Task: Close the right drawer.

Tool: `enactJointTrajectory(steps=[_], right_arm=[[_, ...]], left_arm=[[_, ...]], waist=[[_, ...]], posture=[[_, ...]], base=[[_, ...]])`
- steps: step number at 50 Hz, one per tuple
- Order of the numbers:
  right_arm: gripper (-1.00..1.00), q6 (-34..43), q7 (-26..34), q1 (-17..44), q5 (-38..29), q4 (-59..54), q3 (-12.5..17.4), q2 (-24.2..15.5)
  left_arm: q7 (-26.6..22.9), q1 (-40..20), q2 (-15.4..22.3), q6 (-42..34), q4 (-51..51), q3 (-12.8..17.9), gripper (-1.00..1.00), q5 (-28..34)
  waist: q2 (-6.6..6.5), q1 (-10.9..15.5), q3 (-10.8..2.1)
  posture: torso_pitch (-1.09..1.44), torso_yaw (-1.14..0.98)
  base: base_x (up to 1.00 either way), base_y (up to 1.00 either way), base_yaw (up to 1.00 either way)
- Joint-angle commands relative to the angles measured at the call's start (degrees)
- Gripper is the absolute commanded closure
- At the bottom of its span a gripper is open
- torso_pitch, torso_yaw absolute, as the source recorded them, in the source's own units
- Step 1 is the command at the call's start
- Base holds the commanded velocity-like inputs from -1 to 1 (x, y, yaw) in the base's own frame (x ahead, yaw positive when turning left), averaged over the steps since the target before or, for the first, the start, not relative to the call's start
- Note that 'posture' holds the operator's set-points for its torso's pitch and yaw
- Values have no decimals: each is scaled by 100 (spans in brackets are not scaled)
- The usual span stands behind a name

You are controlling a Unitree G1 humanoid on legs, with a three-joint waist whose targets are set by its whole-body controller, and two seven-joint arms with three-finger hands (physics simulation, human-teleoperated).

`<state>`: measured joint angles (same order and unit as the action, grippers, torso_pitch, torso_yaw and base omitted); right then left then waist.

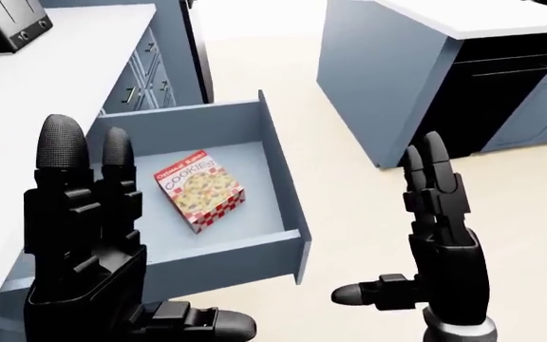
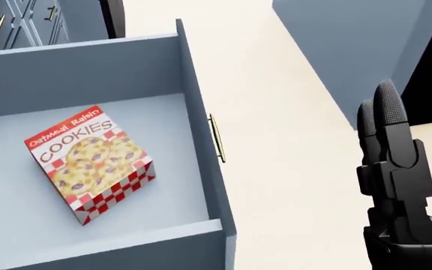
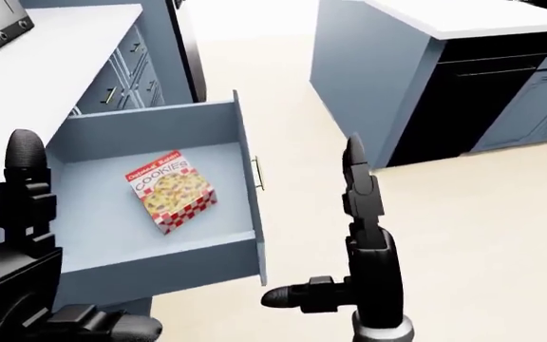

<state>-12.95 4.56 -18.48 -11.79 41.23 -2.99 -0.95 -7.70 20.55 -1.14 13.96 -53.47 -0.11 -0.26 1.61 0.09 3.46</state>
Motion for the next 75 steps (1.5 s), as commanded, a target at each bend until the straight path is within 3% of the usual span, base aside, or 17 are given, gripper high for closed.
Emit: enactJointTrajectory(steps=[1,4,6,9,13,31,39,43,48,50,52,56,62,69,75], right_arm=[[-100,-129,-6,70,35,236,-82,17],[-100,-133,-6,65,59,235,-80,6],[-100,-127,-11,61,41,255,-89,8],[-100,-187,-17,54,53,228,-86,1],[-100,-249,-7,43,31,168,-91,-7],[-100,-63,120,93,207,381,59,5],[-100,932,473,677,446,1021,922,57],[-100,1456,695,1165,568,1198,1543,-80],[-100,2048,833,2146,868,844,2469,-704],[-100,2102,799,2544,989,337,2743,-1067],[-100,2140,744,2849,1006,-165,2811,-1371],[-100,1863,520,3521,1114,-1843,2610,-1777],[-100,537,121,4512,1067,-5045,2029,-2072],[-100,-1501,-193,5314,882,-8587,1483,-1948],[-100,-2217,-328,5614,795,-9762,1258,-1836]], left_arm=[[42,-30,12,126,-235,27,-100,-24],[40,-19,13,144,-225,23,-100,-31],[42,-20,13,131,-242,35,-100,-42],[36,-18,12,131,-237,35,-100,-44],[28,-14,12,145,-225,29,-100,-39],[24,26,17,166,-228,4,-100,-35],[34,17,23,117,-268,-5,-100,-23],[30,23,21,130,-263,-3,-100,-24],[29,25,20,133,-264,6,-100,-32],[28,11,20,126,-254,0,-100,-21],[25,13,21,168,-212,10,-100,-34],[20,-1,19,205,-165,27,-100,-43],[24,-2,15,240,-135,43,-100,-52],[13,-24,4,124,-225,67,-100,-69],[4,-19,-5,164,-196,78,-100,-82]], waist=[[-5,9,-71],[-246,-37,-108],[-175,-55,-117],[-133,-43,-258],[-78,-20,-286],[-55,20,-231],[-58,15,-227],[-57,10,-241],[-42,8,-246],[-30,3,-246],[-19,0,-242],[3,-6,-237],[19,-40,-288],[1,6,-334],[-35,39,-383]], posture=[[0,0],[0,0],[0,0],[0,0],[0,0],[0,0],[0,0],[0,0],[0,0],[0,0],[0,0],[0,0],[0,0],[0,0],[0,0]], base=[[0,0,0],[0,0,0],[0,0,0],[0,0,0],[0,0,0],[0,0,0],[0,0,0],[0,0,0],[0,0,0],[0,0,0],[0,0,0],[0,0,0],[0,0,0],[0,0,0],[0,0,0]])
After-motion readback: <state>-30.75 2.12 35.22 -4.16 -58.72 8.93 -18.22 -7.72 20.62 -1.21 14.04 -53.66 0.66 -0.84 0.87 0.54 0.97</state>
